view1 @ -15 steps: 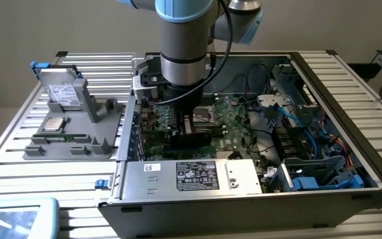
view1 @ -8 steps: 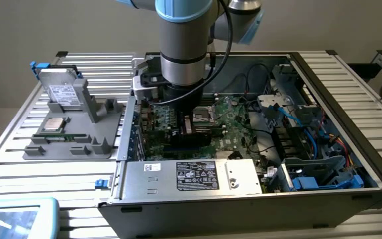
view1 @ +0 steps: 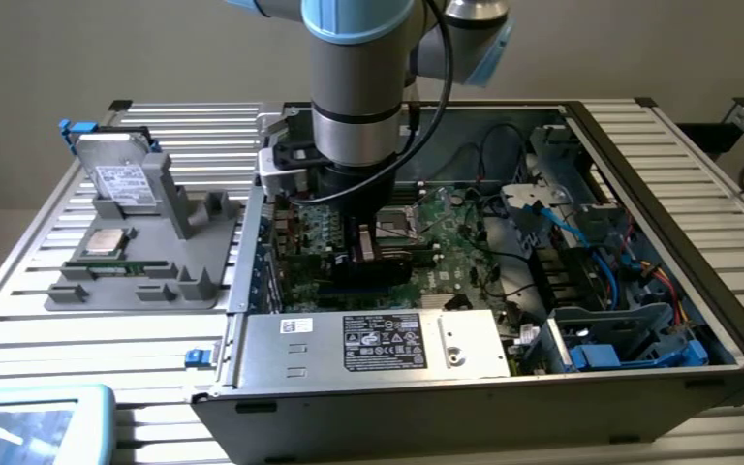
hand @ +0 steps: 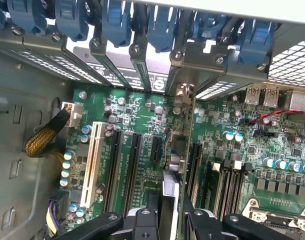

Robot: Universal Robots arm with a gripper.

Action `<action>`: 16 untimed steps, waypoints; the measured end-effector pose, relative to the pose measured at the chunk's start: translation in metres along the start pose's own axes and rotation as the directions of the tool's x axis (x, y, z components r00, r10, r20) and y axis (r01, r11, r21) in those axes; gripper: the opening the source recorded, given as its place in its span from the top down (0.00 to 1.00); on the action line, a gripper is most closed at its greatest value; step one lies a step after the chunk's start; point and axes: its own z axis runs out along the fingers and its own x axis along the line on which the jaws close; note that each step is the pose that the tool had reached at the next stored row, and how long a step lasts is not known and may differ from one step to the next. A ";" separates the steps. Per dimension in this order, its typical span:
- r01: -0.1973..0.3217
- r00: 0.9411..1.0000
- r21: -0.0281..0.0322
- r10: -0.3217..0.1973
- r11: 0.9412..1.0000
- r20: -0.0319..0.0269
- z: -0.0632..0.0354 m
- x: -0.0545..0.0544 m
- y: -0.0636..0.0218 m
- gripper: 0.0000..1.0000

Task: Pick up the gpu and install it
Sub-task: 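Insert the gpu into the slot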

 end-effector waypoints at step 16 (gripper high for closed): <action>0.006 1.000 0.003 -0.006 1.000 -0.002 0.0013 0.000 0.0012 0.73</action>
